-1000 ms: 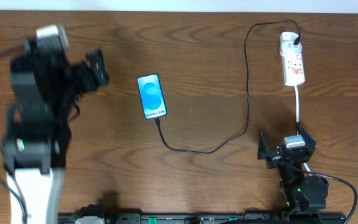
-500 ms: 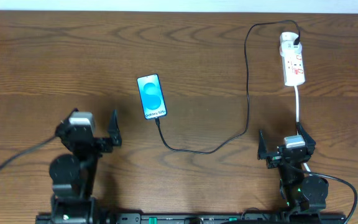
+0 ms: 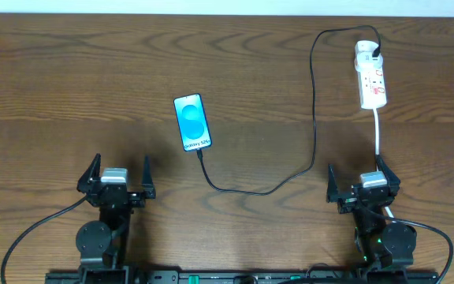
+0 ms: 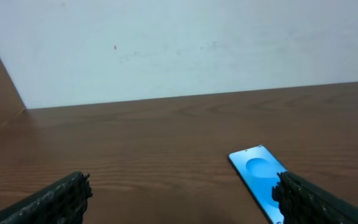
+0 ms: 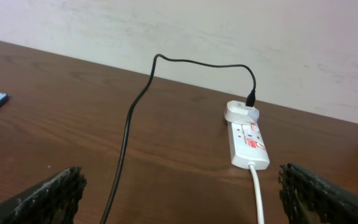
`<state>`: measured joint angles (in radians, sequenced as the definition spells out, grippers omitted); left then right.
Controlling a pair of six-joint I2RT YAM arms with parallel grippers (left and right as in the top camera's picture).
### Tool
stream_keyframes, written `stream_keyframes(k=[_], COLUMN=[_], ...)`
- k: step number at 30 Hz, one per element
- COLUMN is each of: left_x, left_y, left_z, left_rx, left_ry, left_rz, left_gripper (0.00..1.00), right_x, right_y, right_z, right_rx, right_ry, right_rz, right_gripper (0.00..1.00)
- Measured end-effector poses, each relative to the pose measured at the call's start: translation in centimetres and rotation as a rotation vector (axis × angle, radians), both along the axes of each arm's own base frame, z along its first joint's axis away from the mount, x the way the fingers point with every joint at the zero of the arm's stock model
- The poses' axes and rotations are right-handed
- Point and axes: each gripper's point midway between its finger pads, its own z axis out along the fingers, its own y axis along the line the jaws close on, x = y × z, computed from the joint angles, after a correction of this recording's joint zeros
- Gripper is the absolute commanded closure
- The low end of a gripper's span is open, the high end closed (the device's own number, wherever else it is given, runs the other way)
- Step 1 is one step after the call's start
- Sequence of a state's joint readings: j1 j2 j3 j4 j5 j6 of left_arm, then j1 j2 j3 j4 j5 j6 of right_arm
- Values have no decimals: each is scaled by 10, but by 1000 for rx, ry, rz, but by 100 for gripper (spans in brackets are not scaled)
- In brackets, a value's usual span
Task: Plug charger to phone and switch on socket
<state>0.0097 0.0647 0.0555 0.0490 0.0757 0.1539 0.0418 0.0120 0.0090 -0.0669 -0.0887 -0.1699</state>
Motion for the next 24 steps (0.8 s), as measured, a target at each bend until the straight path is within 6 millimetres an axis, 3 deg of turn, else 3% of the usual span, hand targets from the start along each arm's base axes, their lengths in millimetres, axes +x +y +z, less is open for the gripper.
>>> stream_keyframes(k=[7,24], left_x=[-2,-2], left_y=[2,3], left_z=[-25,-26], left_rx=[5,6], left_ry=[56,60], left_rz=[9,14], left_gripper=[3,4], right_x=[0,0], right_y=[0,0], right_z=[0,0], right_rx=[0,0], right_ry=[0,0], right_rz=[0,0], right_gripper=[1,1])
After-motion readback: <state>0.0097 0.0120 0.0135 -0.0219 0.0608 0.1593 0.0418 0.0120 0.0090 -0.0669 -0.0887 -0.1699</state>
